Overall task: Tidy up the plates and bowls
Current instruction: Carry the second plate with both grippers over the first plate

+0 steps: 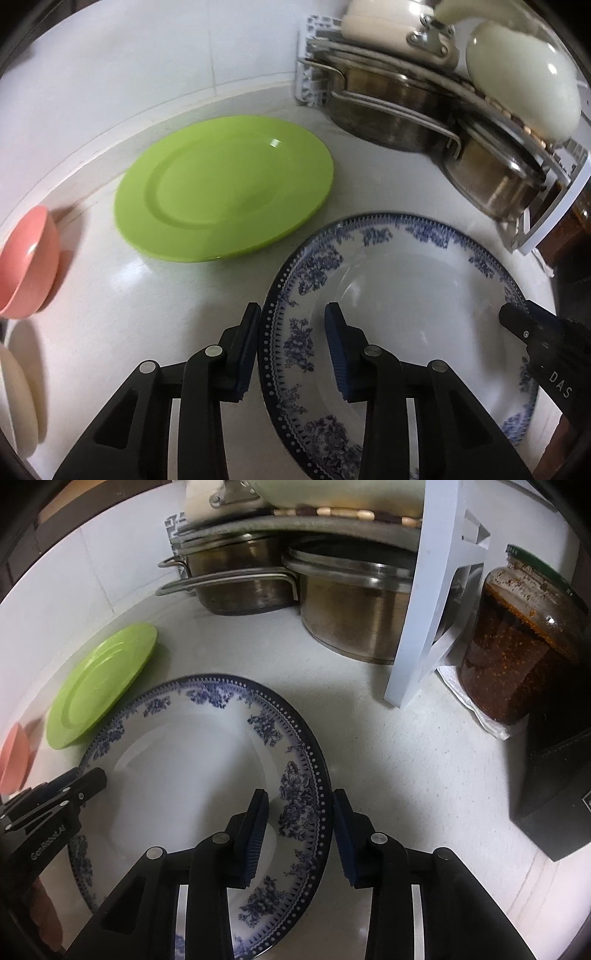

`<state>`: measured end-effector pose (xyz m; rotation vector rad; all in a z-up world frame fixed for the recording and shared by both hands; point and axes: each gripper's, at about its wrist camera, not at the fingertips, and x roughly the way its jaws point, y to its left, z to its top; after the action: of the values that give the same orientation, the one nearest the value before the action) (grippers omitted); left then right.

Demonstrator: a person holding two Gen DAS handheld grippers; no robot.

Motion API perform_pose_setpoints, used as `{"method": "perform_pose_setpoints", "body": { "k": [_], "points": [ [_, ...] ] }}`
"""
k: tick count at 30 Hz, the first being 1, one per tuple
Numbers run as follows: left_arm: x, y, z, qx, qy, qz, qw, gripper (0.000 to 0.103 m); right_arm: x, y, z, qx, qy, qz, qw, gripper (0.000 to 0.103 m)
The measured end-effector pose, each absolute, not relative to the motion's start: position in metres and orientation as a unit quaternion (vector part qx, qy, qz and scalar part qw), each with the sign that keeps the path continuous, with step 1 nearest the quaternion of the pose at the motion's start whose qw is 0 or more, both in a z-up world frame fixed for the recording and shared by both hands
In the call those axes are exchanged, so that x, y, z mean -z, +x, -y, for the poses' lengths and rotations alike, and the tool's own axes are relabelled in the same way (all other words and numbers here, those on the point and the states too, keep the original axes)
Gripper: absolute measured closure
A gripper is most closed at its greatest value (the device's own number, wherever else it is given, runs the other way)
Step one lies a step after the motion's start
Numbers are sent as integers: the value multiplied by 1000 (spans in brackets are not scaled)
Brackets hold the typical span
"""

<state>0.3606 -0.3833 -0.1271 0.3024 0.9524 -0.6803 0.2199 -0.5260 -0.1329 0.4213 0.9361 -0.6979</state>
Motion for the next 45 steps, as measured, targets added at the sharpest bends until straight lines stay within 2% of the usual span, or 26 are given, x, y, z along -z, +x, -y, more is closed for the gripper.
{"method": "perform_pose_setpoints", "body": {
  "k": [11, 27, 45],
  "points": [
    [120, 347, 338, 302, 147, -454, 825, 68, 106, 217, 490, 302, 168, -441, 828, 67],
    [132, 323, 284, 272, 141, -492, 815, 68, 126, 203, 446, 269, 159, -501, 807, 67],
    [79, 294, 157, 202, 76, -448, 867, 68, 94, 203, 350, 209, 131, -485, 839, 67]
  ]
}}
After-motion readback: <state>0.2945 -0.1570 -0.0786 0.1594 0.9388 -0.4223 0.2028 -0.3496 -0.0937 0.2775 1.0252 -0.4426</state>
